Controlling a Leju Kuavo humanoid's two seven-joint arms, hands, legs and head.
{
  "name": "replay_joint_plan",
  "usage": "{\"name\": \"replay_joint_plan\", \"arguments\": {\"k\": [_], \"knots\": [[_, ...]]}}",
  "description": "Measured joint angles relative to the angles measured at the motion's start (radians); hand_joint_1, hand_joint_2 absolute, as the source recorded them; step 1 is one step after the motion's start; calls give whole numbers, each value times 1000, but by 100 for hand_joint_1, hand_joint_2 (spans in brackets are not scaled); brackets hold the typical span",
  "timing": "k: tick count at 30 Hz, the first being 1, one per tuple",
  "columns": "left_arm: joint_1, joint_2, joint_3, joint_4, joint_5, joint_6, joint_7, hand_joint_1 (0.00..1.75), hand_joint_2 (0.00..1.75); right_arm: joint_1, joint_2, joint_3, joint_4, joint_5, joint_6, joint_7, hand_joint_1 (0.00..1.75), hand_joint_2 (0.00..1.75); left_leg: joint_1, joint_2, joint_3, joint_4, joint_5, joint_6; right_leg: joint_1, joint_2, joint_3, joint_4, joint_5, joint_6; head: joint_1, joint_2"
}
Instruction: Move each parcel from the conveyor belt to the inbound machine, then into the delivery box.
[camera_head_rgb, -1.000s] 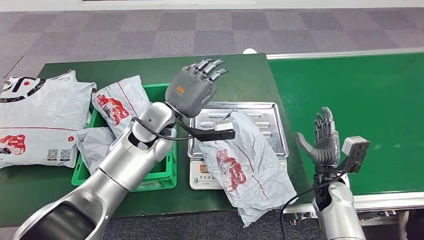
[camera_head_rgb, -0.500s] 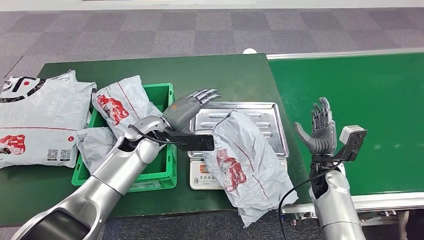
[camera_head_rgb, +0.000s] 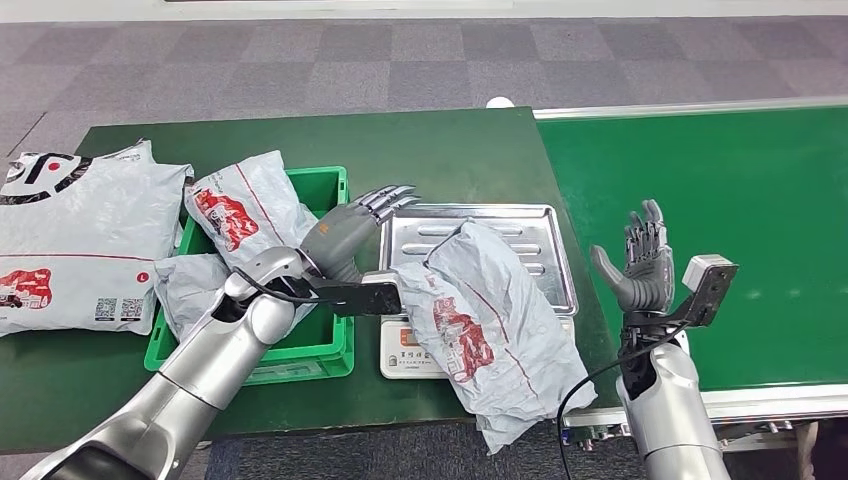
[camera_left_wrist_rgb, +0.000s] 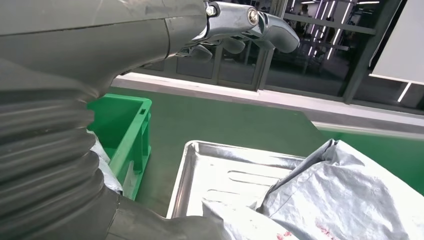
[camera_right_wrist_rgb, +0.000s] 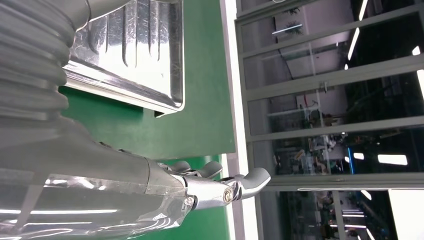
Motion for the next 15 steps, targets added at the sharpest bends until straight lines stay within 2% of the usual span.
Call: {"name": "replay_joint_plan", "arguments": {"k": [10, 15], "knots": [[33, 11, -48, -18, -36, 9, 13, 0, 175, 26, -3, 4, -12, -7, -3, 5, 0, 175, 0, 0, 0, 0, 0, 0, 0, 0, 0, 0, 0, 0, 0, 0], [53, 8, -77, -29, -72, 76, 32, 0, 175, 78, -2, 4, -64, 0, -15, 10, 0, 175, 0, 0, 0, 0, 0, 0, 0, 0, 0, 0, 0, 0, 0, 0]]}}
